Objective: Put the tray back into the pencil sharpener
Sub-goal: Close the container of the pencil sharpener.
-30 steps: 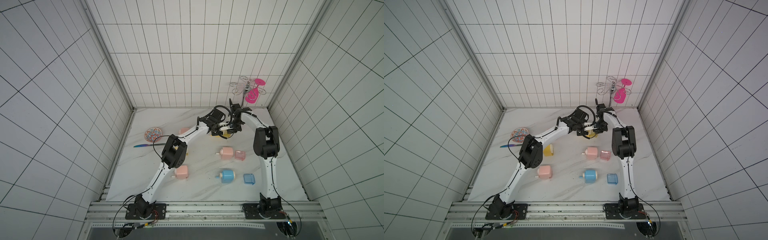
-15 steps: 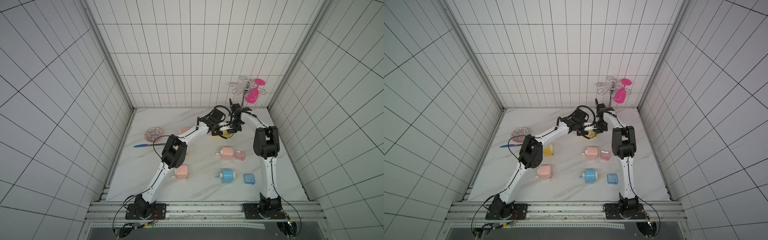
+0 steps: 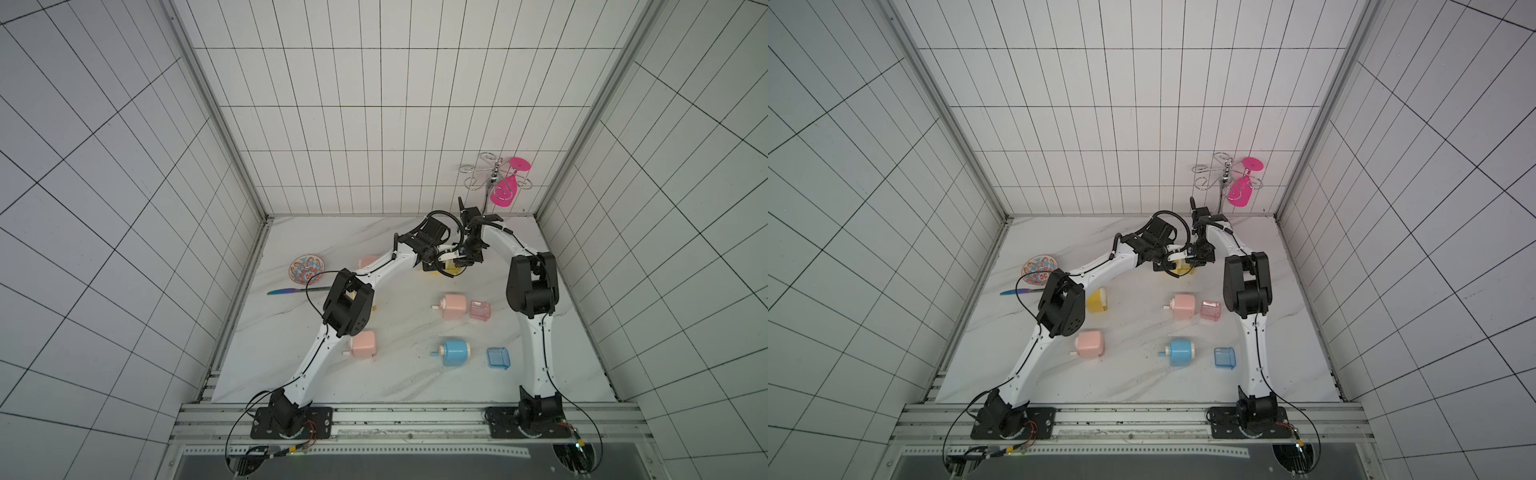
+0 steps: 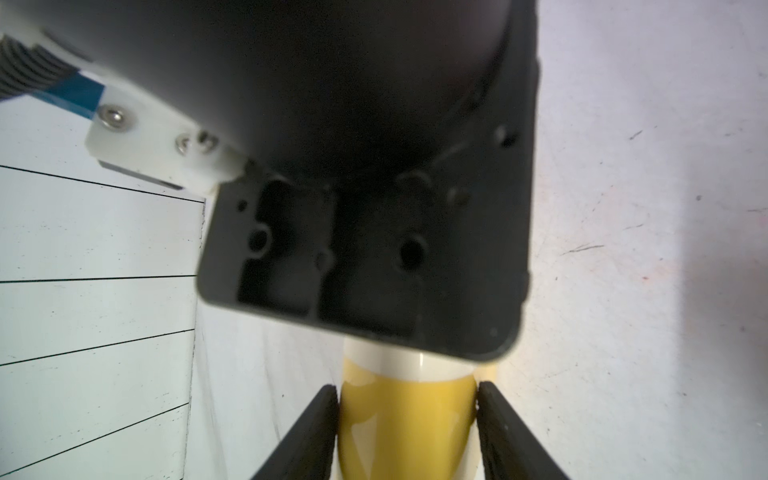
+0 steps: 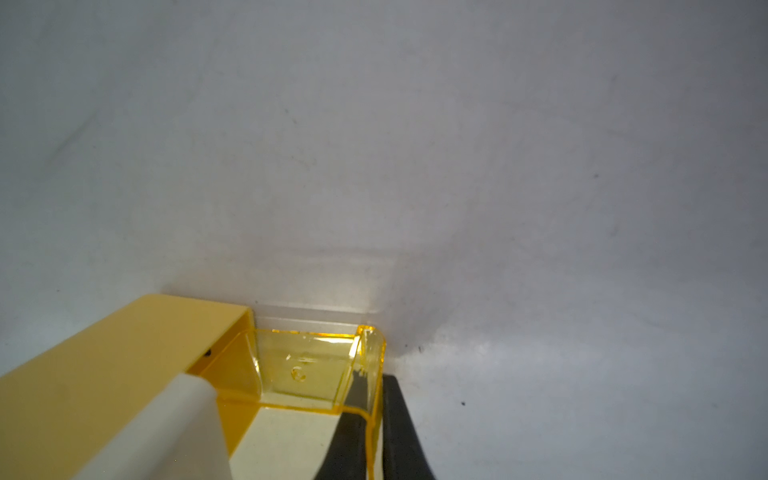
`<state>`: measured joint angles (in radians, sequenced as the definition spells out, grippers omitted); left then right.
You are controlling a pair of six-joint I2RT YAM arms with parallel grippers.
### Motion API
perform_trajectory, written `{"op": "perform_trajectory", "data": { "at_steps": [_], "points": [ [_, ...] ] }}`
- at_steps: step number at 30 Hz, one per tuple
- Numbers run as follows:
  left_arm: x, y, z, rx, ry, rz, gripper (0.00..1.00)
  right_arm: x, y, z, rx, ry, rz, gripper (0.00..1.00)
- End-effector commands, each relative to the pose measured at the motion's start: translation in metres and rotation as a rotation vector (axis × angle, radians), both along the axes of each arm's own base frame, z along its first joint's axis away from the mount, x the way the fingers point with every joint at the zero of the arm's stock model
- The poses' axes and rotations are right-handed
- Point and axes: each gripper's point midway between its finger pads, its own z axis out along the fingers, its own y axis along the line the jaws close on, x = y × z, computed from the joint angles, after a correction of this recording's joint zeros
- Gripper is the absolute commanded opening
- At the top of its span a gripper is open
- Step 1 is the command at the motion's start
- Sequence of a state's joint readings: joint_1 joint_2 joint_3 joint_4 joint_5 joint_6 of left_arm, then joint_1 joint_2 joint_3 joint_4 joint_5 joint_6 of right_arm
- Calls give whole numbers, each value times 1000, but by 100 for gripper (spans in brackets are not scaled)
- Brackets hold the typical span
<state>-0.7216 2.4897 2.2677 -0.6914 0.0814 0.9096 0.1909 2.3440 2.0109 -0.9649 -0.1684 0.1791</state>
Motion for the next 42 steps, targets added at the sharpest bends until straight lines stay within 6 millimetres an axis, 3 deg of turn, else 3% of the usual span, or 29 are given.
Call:
{"op": "perform_trajectory", "data": {
  "at_steps": [1, 20, 28, 37, 42],
  "points": [
    [0, -2, 25, -31, -38, -17, 56, 7, 7, 12, 1, -22, -2, 10],
    [1, -2, 27, -34, -43, -17, 56, 4, 8, 12, 26, -25, 40, 9],
    [1, -1, 27, -33, -45, -15, 57, 1, 9, 11, 47, -14, 35, 32],
    [2, 0, 28, -34, -46, -13, 57, 3, 3, 19, 105, -27, -19, 35],
    [2, -1, 28, -34, -46, -13, 57, 5, -1, 20, 102, -36, -50, 29]
  ]
}}
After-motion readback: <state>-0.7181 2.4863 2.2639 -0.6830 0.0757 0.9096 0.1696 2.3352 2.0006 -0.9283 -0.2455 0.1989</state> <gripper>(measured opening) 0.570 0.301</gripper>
